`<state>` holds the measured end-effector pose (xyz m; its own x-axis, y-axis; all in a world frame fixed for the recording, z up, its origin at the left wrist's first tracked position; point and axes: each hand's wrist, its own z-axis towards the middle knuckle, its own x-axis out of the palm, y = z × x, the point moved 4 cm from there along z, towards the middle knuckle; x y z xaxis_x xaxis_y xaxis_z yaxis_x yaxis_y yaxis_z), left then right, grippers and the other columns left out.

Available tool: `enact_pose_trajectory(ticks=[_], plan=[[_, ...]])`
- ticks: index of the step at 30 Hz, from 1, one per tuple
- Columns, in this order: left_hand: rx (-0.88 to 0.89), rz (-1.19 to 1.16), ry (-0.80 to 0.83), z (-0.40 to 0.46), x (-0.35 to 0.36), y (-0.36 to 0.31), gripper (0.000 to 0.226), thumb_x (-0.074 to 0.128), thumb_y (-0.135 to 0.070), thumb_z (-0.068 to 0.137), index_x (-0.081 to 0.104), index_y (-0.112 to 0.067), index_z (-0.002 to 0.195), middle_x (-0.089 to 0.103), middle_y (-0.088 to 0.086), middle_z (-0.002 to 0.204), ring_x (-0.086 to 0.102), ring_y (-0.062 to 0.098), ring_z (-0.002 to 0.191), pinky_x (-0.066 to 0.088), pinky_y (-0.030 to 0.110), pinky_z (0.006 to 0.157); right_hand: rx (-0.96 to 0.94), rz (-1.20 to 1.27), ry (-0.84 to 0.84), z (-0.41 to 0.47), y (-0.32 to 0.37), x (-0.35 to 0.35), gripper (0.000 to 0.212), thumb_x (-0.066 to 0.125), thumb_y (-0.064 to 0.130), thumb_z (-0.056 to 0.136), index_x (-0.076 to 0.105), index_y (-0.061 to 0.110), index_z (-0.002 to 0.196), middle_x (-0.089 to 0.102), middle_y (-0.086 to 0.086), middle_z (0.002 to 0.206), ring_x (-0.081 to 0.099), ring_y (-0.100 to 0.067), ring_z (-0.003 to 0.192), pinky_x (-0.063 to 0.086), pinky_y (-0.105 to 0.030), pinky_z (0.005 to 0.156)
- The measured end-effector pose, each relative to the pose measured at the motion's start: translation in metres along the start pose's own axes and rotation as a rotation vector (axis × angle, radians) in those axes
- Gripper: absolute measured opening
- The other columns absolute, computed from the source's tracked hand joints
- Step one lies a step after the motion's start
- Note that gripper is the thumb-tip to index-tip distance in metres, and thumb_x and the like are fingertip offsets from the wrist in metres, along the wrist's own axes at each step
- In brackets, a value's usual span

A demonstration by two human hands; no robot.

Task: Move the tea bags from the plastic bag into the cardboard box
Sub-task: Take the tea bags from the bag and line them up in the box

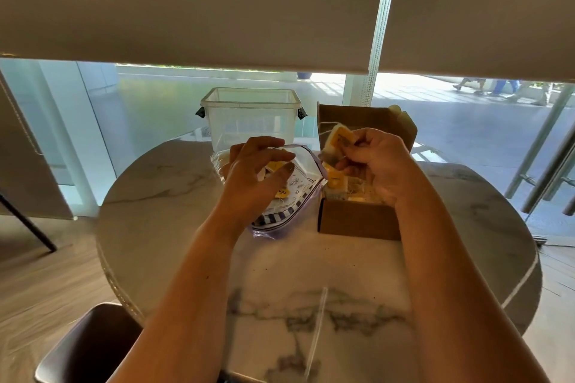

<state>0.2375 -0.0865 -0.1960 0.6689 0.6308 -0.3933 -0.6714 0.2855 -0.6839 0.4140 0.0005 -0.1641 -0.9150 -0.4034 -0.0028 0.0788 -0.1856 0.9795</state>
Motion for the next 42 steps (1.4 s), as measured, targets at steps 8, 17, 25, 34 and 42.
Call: enact_pose_trajectory(ticks=[8, 17, 25, 34, 42], plan=[[0.018, -0.017, -0.011, 0.001, -0.001, 0.002, 0.022, 0.063, -0.018, 0.087, 0.068, -0.027, 0.107, 0.054, -0.013, 0.117, 0.039, 0.013, 0.118, 0.037, 0.04, 0.101, 0.144, -0.778, -0.008, 0.014, -0.031, -0.011, 0.008, 0.066, 0.018, 0.086, 0.063, 0.01, 0.088, 0.066, -0.009, 0.078, 0.063, -0.016, 0.064, 0.052, -0.023, 0.058], [0.033, -0.196, -0.02, 0.002, -0.006, 0.002, 0.041, 0.045, 0.009, 0.087, 0.067, -0.022, 0.102, 0.058, -0.006, 0.116, 0.05, 0.002, 0.112, 0.041, 0.014, 0.094, 0.055, -1.016, -0.142, 0.025, -0.043, -0.001, 0.025, 0.067, 0.023, 0.086, 0.056, 0.01, 0.105, 0.053, -0.002, 0.086, 0.055, -0.015, 0.077, 0.046, -0.023, 0.066], [0.075, -0.213, -0.069, 0.002, -0.01, 0.003, 0.043, 0.042, 0.015, 0.083, 0.068, -0.01, 0.105, 0.062, 0.001, 0.112, 0.055, -0.001, 0.107, 0.043, 0.013, 0.092, -0.222, -0.384, 0.022, -0.009, 0.011, 0.027, 0.009, 0.066, 0.016, 0.085, 0.058, 0.015, 0.087, 0.063, 0.003, 0.073, 0.057, -0.006, 0.052, 0.047, -0.013, 0.045], [0.102, -0.219, -0.063, 0.001, -0.01, 0.002, 0.038, 0.041, 0.013, 0.085, 0.067, -0.007, 0.105, 0.064, 0.003, 0.108, 0.059, -0.002, 0.101, 0.045, 0.011, 0.086, -0.237, -0.958, 0.337, -0.014, -0.051, 0.109, 0.032, 0.058, 0.019, 0.091, 0.059, 0.009, 0.122, 0.054, -0.009, 0.123, 0.055, -0.022, 0.108, 0.044, -0.027, 0.089], [0.053, -0.188, -0.101, 0.0, -0.011, 0.001, 0.037, 0.042, 0.008, 0.086, 0.069, -0.011, 0.102, 0.065, 0.005, 0.111, 0.057, -0.003, 0.101, 0.043, 0.009, 0.088, -0.192, -0.828, 0.185, -0.007, -0.049, 0.106, 0.02, 0.055, 0.014, 0.091, 0.067, 0.009, 0.106, 0.066, -0.007, 0.107, 0.061, -0.02, 0.097, 0.045, -0.023, 0.079]])
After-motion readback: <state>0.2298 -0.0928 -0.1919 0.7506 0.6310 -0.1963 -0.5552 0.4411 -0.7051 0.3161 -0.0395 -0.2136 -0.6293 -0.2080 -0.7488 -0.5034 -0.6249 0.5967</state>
